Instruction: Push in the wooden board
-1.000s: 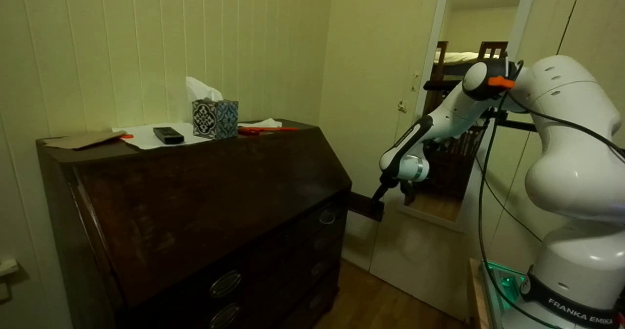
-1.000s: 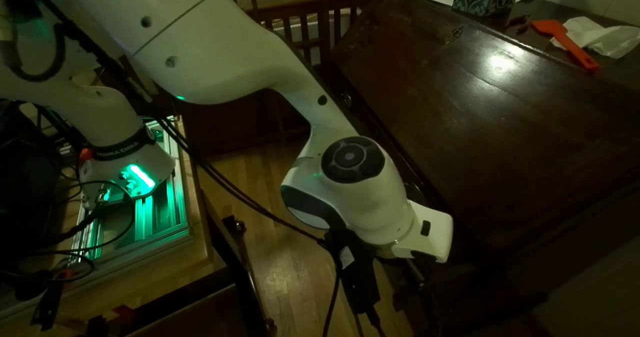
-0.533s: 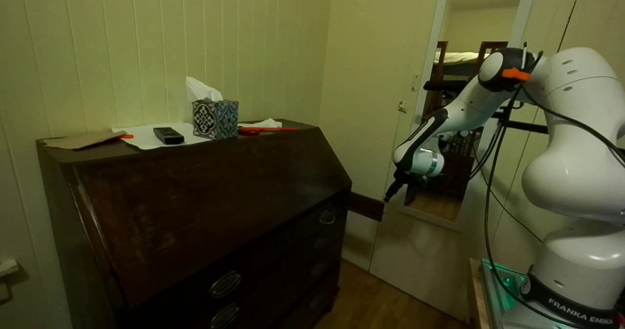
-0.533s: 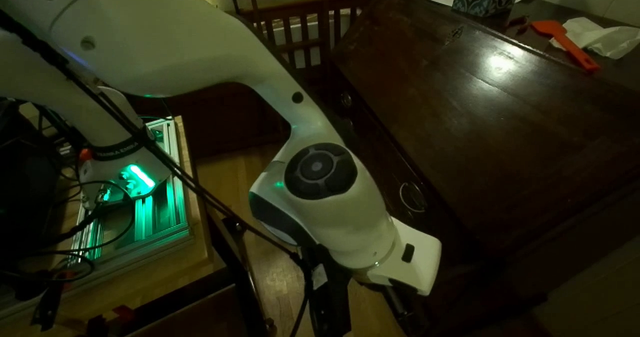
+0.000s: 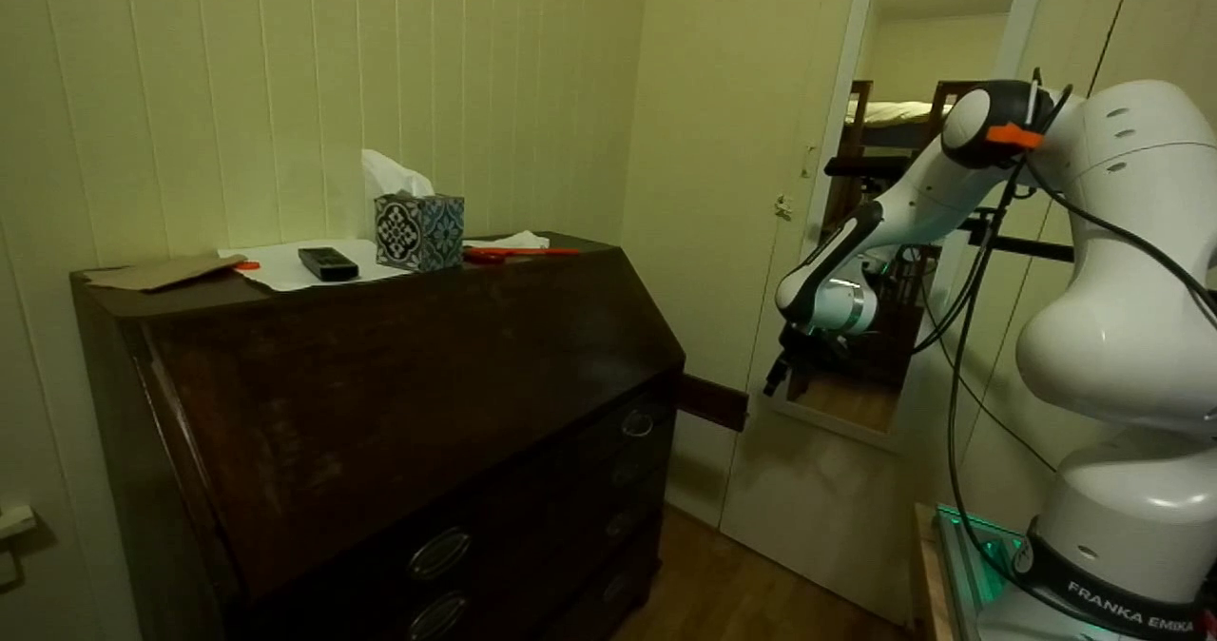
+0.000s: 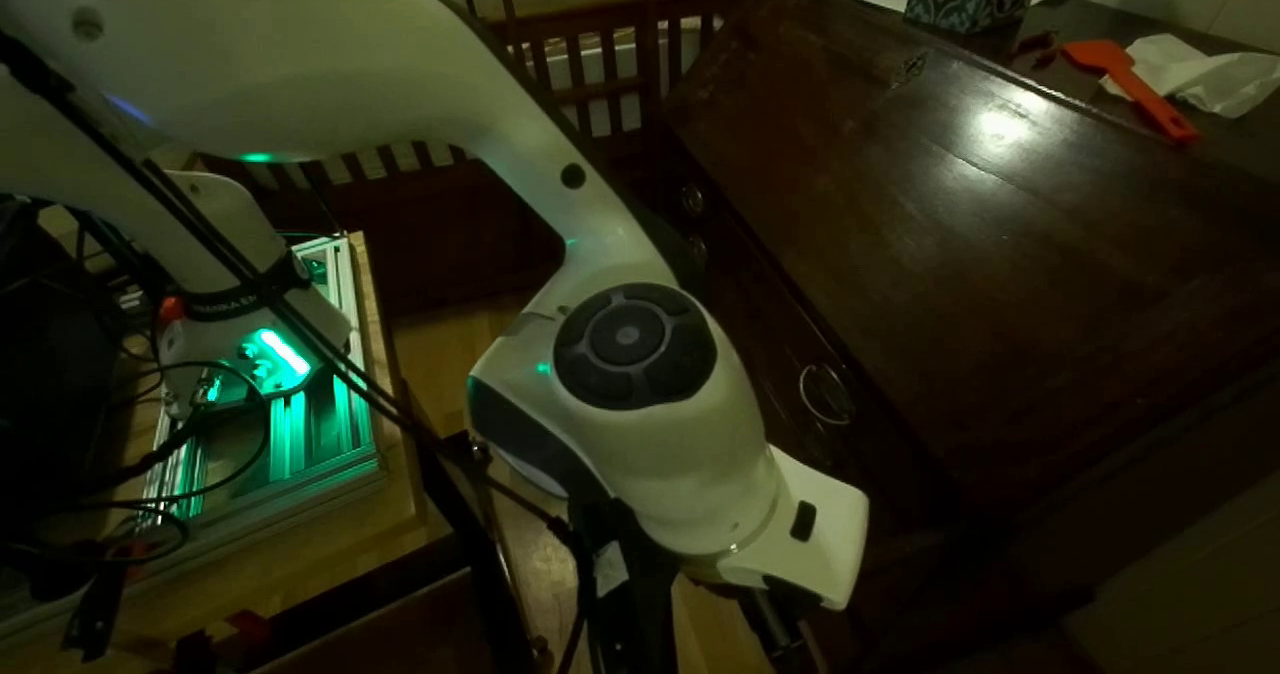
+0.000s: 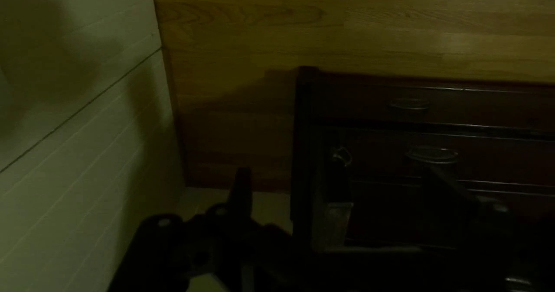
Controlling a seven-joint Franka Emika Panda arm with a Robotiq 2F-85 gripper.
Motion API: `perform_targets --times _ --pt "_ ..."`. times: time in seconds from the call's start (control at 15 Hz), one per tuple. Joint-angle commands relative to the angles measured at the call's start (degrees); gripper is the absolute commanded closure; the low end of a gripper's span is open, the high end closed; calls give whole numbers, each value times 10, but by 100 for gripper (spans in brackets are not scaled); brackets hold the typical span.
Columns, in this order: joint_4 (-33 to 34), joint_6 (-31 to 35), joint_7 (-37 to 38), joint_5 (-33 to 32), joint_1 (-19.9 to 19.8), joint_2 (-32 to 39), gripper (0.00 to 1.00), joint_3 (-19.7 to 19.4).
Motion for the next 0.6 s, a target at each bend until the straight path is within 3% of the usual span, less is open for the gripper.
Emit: perform_targets --times 0.0,0.07,0.13,0.53 --pt "-15 -29 -18 4 9 -23 0 -12" --pt "-7 -33 -20 9 11 -16 0 -10" --pt "-4 -32 -19 12 13 -12 19 -11" --pt "3 -26 -21 30 21 10 62 2"
